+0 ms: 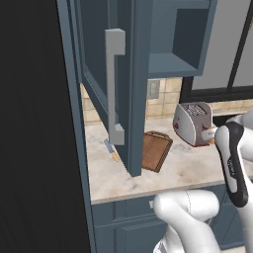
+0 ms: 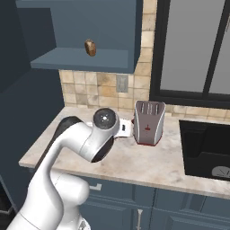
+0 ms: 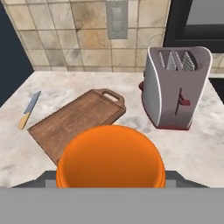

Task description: Pick the bread, place it on the cutting board, pick the jam, place it on the counter, and close the cabinet.

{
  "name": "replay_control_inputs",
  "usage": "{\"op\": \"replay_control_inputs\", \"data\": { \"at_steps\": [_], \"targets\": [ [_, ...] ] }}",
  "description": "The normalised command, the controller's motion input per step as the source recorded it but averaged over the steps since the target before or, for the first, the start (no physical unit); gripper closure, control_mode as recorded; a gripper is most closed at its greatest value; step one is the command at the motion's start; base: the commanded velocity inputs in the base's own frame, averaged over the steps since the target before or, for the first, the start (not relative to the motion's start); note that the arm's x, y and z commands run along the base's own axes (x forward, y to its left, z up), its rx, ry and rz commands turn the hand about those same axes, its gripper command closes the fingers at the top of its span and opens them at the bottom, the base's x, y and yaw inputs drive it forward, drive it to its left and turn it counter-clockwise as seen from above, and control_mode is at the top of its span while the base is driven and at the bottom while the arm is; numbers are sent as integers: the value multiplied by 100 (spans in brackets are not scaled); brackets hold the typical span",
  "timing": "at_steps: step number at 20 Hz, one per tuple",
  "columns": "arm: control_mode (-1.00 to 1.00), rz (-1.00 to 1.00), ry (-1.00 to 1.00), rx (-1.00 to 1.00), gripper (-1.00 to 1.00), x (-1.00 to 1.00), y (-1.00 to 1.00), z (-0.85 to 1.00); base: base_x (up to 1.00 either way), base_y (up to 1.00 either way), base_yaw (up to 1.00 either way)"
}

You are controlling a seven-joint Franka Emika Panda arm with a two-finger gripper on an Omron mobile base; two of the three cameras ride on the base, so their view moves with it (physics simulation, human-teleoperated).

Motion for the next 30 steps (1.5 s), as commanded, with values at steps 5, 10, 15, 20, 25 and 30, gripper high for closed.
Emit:
{"op": "replay_control_inputs", "data": {
  "at_steps": [5,10,15,20,25,30],
  "targets": [
    [-100,0,0,0,100,0,-39,-27,0,0,0],
    [-100,0,0,0,100,0,-36,-31,0,0,0],
    [-100,0,0,0,100,0,-31,-32,0,0,0],
    [-100,0,1,0,100,0,-28,-29,0,0,0],
    [-100,0,1,0,100,6,-23,-28,0,0,0],
    [-100,0,1,0,100,14,-18,-28,0,0,0]
  ]
}}
